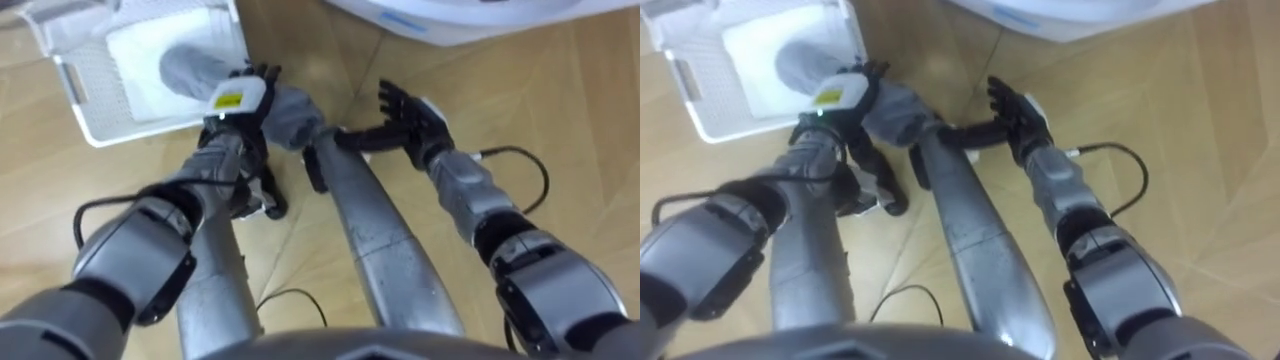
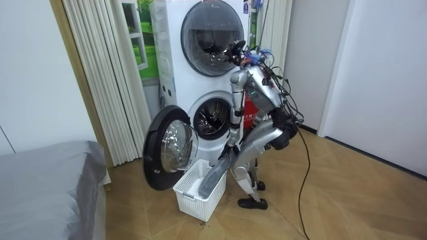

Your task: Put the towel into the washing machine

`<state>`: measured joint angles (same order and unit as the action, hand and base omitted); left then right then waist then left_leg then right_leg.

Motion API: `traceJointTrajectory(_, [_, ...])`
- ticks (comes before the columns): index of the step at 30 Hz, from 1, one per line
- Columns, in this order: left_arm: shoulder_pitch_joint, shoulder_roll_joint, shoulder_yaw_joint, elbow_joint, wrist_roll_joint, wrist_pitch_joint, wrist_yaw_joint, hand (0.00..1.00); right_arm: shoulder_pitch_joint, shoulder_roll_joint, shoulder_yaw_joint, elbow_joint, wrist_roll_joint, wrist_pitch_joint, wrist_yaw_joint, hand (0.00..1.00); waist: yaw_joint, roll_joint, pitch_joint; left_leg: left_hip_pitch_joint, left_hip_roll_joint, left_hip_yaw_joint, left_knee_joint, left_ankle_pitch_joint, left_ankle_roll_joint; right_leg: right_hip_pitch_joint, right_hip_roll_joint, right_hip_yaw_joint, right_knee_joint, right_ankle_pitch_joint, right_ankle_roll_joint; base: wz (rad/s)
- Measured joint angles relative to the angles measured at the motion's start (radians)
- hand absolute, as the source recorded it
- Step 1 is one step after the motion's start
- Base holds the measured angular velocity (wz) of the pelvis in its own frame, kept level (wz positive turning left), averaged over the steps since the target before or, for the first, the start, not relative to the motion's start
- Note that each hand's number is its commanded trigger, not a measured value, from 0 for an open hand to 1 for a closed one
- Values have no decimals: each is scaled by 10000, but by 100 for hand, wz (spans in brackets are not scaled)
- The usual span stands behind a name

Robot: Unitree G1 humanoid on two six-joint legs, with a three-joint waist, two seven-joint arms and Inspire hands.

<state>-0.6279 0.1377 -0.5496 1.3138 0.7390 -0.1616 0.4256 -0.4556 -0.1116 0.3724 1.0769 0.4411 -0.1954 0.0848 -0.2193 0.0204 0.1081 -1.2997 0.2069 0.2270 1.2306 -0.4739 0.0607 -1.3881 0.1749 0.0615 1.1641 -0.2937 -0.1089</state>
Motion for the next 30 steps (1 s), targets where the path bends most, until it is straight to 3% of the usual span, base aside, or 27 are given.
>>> traceJointTrajectory(6, [-129, 535, -548, 1, 193, -1, 86, 0, -153, -18, 307, 108, 402, -39, 22, 0, -217, -168, 4, -232, 218, -3, 544, -353, -15, -264, -159, -409, 402, -230, -137, -9])
traceJointTrajectory(7, [-136, 572, -601, 1, 188, 0, 86, 47, -154, -21, 321, 111, 436, -39, 21, 0, -224, -186, 4, -236, 249, -4, 582, -398, -26, -266, -179, -464, 410, -245, -163, -14])
traceJointTrajectory(8, [-154, 633, -746, 0, 185, -1, 84, 84, -153, -54, 350, 111, 450, -40, 20, 0, -261, -205, 2, -240, 257, -4, 613, -451, -37, -274, -262, -560, 442, -290, -207, -9])
traceJointTrajectory(9, [-170, 638, -803, 1, 186, -1, 78, 100, -151, -81, 356, 114, 451, -40, 17, 0, -282, -206, 2, -242, 253, -2, 625, -469, -31, -276, -349, -656, 457, -322, -239, -4])
traceJointTrajectory(17, [-353, 606, -1027, 15, 173, 0, -44, 100, -362, -175, 383, 114, 668, -45, 63, 0, -472, -321, 0, -552, 305, -49, 953, -729, 61, -540, -484, -864, 731, -525, -260, 0])
traceJointTrajectory(30, [-558, 932, -1417, 9, 180, 4, -235, 100, -351, -178, 574, 122, 726, -114, 272, 0, -528, -520, -24, -591, 367, -16, 1013, -775, 84, -560, -709, -1152, 695, -572, -317, -2])
